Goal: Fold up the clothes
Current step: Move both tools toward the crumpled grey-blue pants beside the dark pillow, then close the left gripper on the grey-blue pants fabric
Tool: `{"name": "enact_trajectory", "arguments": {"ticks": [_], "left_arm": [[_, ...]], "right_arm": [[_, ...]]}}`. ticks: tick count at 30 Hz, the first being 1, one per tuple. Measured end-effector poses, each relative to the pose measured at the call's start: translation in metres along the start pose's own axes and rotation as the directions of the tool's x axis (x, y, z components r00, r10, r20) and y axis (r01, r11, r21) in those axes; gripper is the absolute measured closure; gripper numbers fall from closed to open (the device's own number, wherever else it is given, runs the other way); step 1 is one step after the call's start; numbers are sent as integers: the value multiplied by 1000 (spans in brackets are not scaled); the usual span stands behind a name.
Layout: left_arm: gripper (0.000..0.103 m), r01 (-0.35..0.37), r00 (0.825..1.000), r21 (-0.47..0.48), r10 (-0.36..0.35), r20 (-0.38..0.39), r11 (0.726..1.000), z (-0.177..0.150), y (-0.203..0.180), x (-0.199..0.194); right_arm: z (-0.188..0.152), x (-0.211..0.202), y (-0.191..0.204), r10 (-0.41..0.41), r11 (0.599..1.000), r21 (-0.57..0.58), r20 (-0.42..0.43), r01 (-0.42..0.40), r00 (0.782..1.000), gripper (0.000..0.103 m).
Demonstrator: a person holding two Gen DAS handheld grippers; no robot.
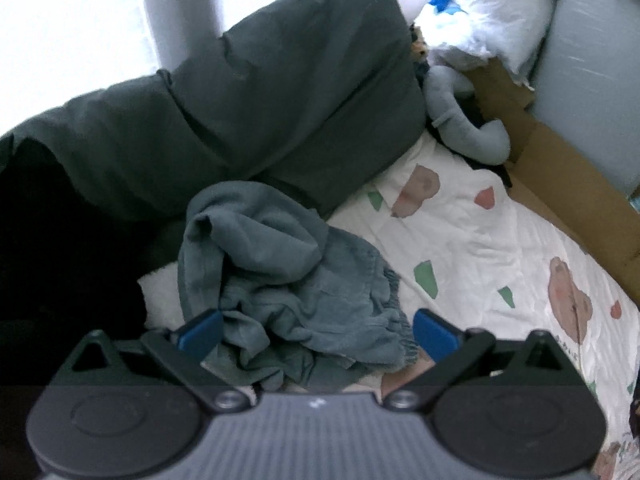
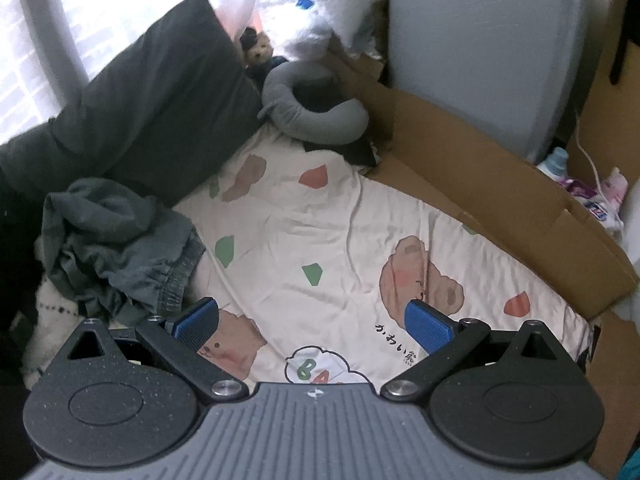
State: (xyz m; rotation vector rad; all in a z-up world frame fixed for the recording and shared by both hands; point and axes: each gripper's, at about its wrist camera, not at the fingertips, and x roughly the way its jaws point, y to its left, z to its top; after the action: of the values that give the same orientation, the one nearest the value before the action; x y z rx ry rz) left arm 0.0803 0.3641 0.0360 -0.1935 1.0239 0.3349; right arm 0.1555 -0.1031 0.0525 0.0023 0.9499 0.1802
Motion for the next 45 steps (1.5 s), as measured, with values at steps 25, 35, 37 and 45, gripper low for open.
{"name": "enact_trajectory", "arguments": {"ticks": [25,35,37,45], "left_arm": [[12,-11,1000,-158,13,12,987,-63,19,113],[17,-115,981,-228,147,128,967,-60,61,126],[21,-148,974,-249,185,131,957,-59,70,133],[55,-155,974,-280,194,115,947,-75,91,171]], "right_arm": [[14,119,26,219,959,-169,-55,-226,974,3],[2,160,41,294,935,-183,-78,-304,953,4],[-1,168,41,306,934,-165,-91,-318,948,17],[-9,197,41,352,928,-104,-65,-357,934,19]]}}
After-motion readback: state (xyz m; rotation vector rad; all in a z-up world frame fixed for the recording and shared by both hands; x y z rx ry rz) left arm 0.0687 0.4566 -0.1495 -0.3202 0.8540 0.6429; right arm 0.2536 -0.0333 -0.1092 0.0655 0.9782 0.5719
